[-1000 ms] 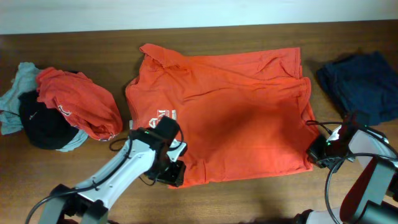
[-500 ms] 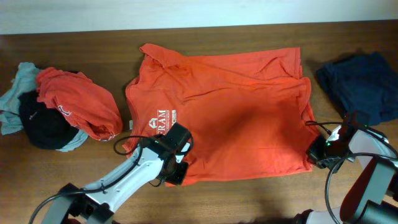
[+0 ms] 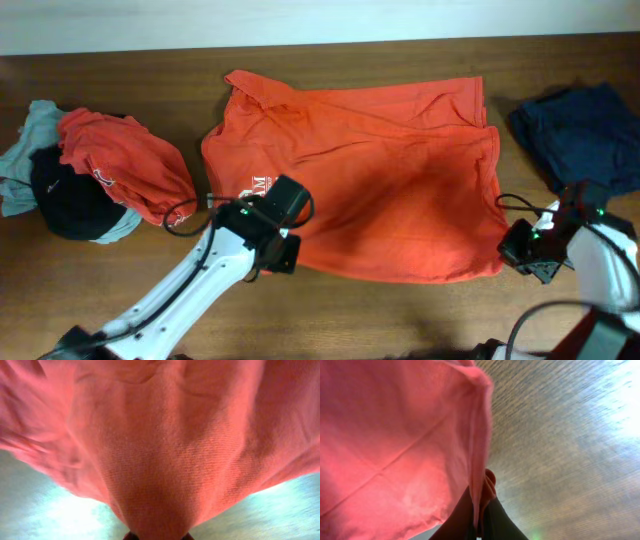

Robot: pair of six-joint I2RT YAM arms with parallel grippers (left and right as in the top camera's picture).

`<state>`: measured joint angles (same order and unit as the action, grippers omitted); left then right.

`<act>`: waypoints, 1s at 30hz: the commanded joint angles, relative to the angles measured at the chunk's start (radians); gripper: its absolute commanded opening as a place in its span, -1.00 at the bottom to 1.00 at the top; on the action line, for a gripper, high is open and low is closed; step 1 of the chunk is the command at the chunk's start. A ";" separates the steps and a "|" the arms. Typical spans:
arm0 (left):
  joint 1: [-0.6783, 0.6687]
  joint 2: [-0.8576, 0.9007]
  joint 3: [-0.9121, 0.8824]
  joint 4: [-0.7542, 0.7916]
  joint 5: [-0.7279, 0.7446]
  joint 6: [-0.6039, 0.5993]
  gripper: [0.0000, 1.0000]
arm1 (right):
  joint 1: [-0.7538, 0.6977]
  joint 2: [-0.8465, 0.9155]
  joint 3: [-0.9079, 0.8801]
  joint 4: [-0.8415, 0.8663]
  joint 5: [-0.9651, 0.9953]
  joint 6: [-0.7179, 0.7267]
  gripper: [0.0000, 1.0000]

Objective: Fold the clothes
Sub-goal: 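Fold the bottom hem upward toward the collar with both grippers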

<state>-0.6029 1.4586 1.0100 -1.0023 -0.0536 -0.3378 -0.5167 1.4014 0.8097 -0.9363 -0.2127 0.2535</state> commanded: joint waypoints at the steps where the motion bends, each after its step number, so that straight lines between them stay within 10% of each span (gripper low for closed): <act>1: -0.003 -0.027 0.039 -0.003 -0.047 -0.013 -0.99 | 0.006 -0.083 0.010 -0.031 -0.012 -0.011 -0.92; 30: 0.109 0.092 0.039 0.351 -0.209 0.041 -0.99 | 0.203 0.012 0.042 0.331 -0.020 0.063 -0.93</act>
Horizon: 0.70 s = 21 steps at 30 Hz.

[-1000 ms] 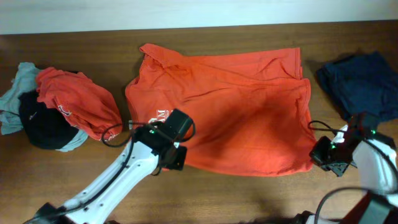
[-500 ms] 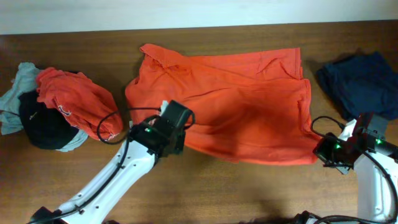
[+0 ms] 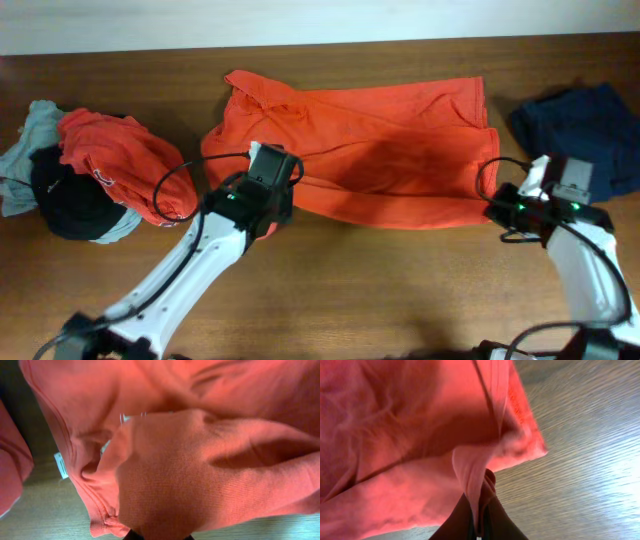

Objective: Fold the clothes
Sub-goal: 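Fold the bottom hem upward toward the collar with both grippers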

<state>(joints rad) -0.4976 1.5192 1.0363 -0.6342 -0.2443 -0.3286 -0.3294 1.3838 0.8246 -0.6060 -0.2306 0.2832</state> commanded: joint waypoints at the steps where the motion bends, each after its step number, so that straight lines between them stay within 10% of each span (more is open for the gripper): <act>1: 0.004 0.031 0.013 -0.041 -0.018 0.031 -0.99 | 0.015 0.026 0.035 -0.011 -0.002 0.040 -0.93; 21: -0.004 -0.042 0.141 -0.739 0.364 -0.019 -0.99 | 0.014 -0.140 0.370 -0.817 0.071 0.101 -0.93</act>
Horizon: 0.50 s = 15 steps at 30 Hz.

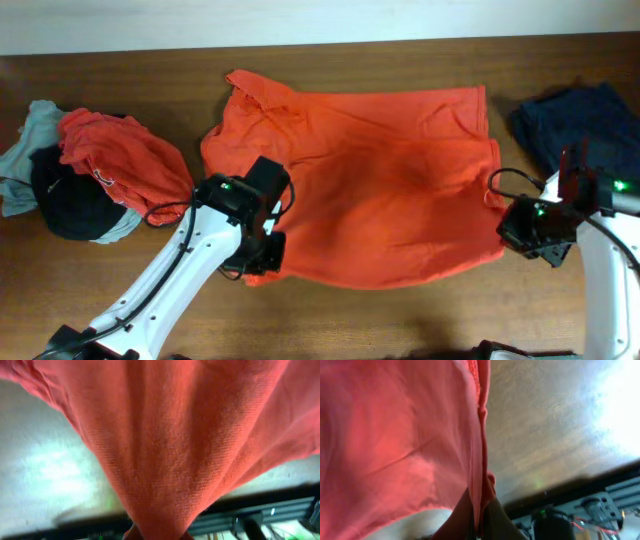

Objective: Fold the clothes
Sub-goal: 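Fold the bottom hem upward toward the collar with both grippers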

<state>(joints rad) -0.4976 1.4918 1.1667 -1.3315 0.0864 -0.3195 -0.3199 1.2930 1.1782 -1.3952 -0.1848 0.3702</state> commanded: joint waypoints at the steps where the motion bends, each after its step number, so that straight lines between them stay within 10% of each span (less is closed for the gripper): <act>1: -0.012 -0.014 0.011 -0.058 0.033 -0.028 -0.99 | 0.005 -0.057 0.016 -0.035 0.037 0.016 -0.92; 15: -0.079 -0.014 0.010 0.180 -0.249 -0.114 -0.99 | 0.005 -0.031 -0.003 0.143 0.156 0.000 -0.92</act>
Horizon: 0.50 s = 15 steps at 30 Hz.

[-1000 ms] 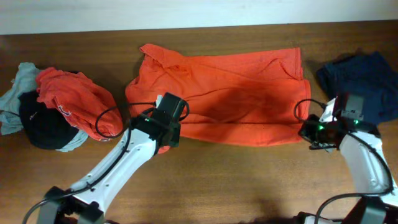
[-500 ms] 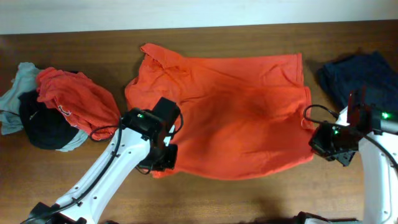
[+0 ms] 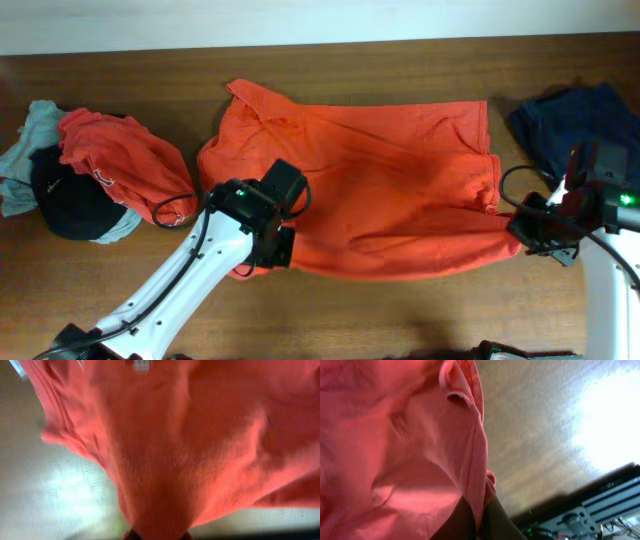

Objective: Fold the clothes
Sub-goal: 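Fold the bottom hem upward toward the collar with both grippers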

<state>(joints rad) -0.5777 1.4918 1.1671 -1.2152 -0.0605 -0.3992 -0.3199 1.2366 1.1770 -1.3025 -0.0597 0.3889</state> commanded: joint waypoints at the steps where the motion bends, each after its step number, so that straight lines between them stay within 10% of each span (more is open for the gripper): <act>1: 0.001 -0.012 0.010 0.084 -0.107 -0.034 -0.99 | 0.005 0.039 -0.002 0.073 0.031 -0.018 -0.92; 15: 0.003 0.164 0.010 0.222 -0.304 -0.034 -0.99 | 0.005 0.267 -0.003 0.186 0.050 -0.076 -0.92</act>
<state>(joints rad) -0.5777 1.6230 1.1679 -1.0115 -0.2718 -0.4175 -0.3199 1.4776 1.1763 -1.1355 -0.0406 0.3283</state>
